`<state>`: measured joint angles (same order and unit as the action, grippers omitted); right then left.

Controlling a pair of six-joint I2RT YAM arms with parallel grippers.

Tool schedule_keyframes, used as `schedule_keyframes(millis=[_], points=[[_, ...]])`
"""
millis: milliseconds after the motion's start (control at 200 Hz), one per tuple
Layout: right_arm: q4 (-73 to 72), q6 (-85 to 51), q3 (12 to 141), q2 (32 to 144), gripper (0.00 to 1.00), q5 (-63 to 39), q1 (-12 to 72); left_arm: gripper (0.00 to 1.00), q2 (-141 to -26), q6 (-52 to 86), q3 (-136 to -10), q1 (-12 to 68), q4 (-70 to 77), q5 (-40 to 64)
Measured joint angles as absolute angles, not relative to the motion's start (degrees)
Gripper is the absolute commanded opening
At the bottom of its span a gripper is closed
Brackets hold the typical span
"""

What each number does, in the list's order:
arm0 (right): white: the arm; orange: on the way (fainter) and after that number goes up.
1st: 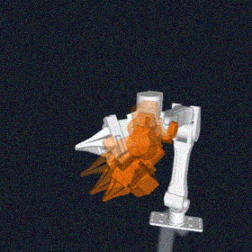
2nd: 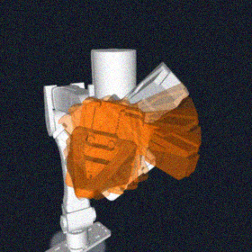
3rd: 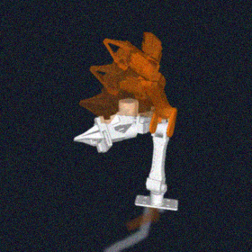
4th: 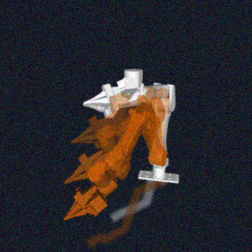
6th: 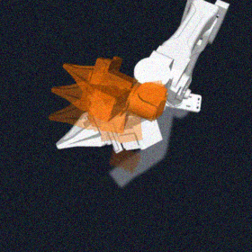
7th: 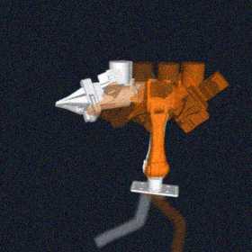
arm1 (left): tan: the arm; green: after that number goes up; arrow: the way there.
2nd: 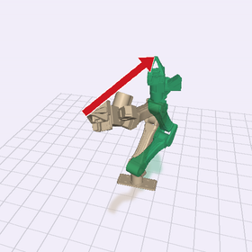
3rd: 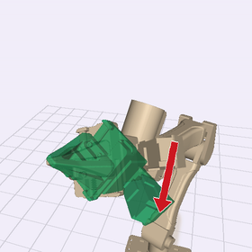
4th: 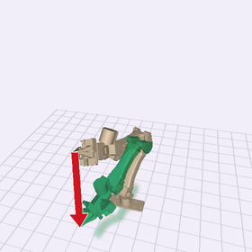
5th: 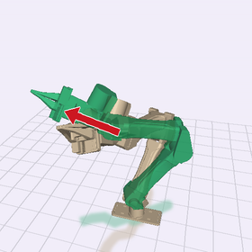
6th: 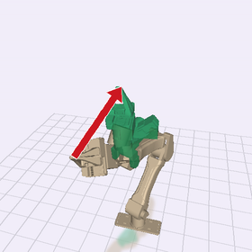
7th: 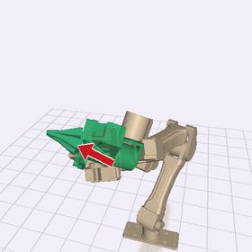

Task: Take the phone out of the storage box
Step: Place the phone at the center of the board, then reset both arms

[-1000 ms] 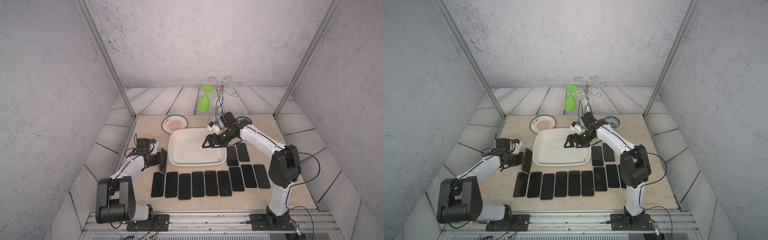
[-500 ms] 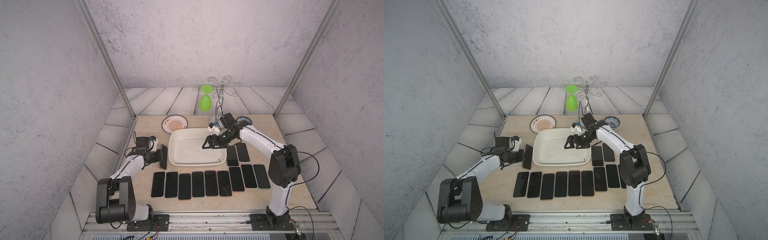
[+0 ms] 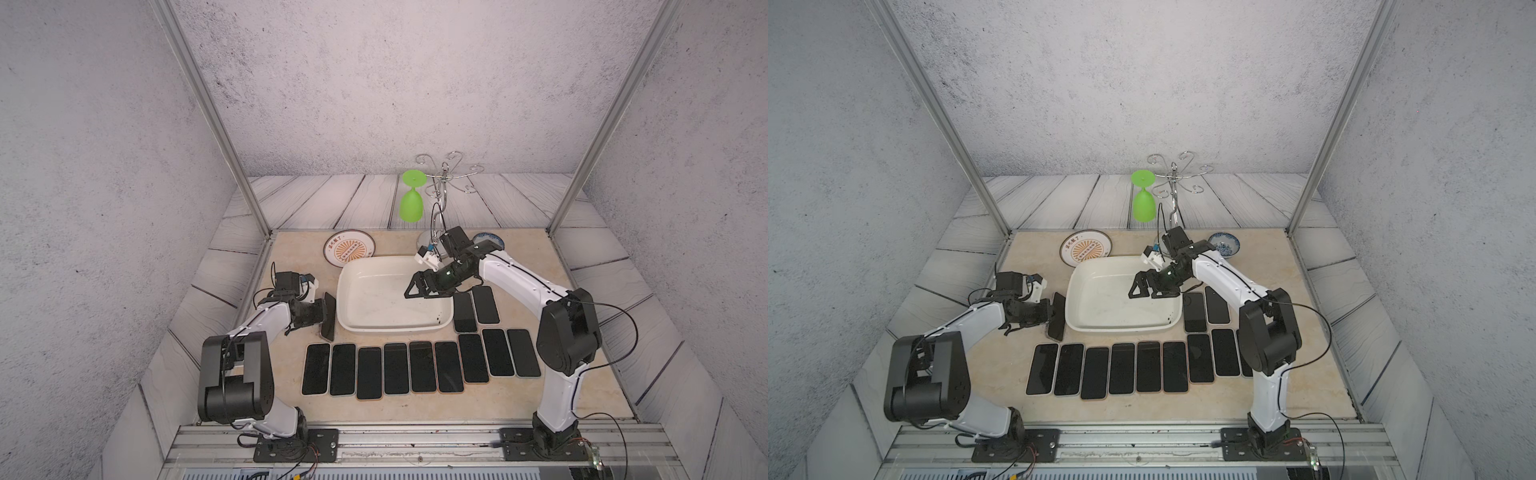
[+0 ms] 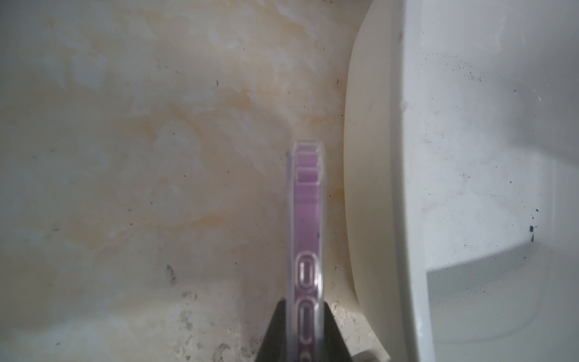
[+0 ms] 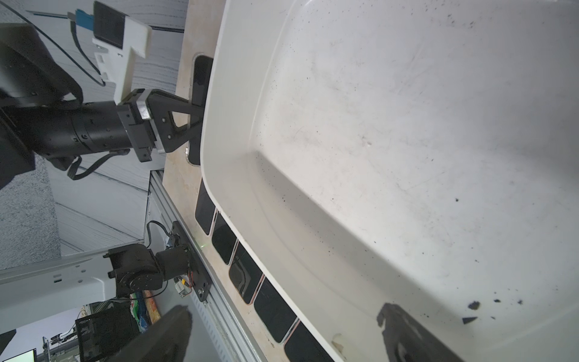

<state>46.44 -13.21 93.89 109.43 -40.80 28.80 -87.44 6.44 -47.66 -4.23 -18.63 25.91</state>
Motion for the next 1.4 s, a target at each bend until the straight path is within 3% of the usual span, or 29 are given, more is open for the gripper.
schedule_keyframes(millis=[80,125,160,801,981,1026,1046,1241,1401], points=[[46.44,-13.21,93.89,109.49,0.99,-41.06,28.8,0.37,-87.44,6.13,-47.77,-4.47,-19.33,24.73],[46.44,-13.19,93.89,109.51,0.99,-41.23,28.8,0.61,-87.44,5.56,-47.92,-4.71,-19.81,23.81],[46.44,-13.17,93.86,109.51,0.99,-41.43,28.8,0.68,-87.5,5.76,-48.23,-4.84,-20.38,23.38],[46.06,-13.21,89.38,109.51,0.99,-41.91,28.8,0.71,-92.97,7.81,-56.05,-5.52,-22.39,16.73],[46.61,-13.23,88.6,108.22,0.99,-38.65,28.8,0.75,-85.01,10.94,-56.86,-5.65,-26.5,13.78],[46.41,-13.32,87.64,106.06,0.99,-35.62,28.8,0.8,-79.9,11.79,-56.86,-5.69,-26.7,13.72],[46.44,-13.32,87.11,104.71,0.99,-34.24,28.8,0.99,-77.65,12.32,-56.86,-5.74,-26.55,13.56],[36.82,-13.47,73.8,79.18,0.99,-8.6,28.71,0.98,-51.94,17.15,-51.7,-5.78,-13.08,13.98],[7.29,-11.03,42.96,54.46,0.99,21.32,25.23,0.98,-47.59,18.26,-38.5,-5.76,-0.82,7.62]])
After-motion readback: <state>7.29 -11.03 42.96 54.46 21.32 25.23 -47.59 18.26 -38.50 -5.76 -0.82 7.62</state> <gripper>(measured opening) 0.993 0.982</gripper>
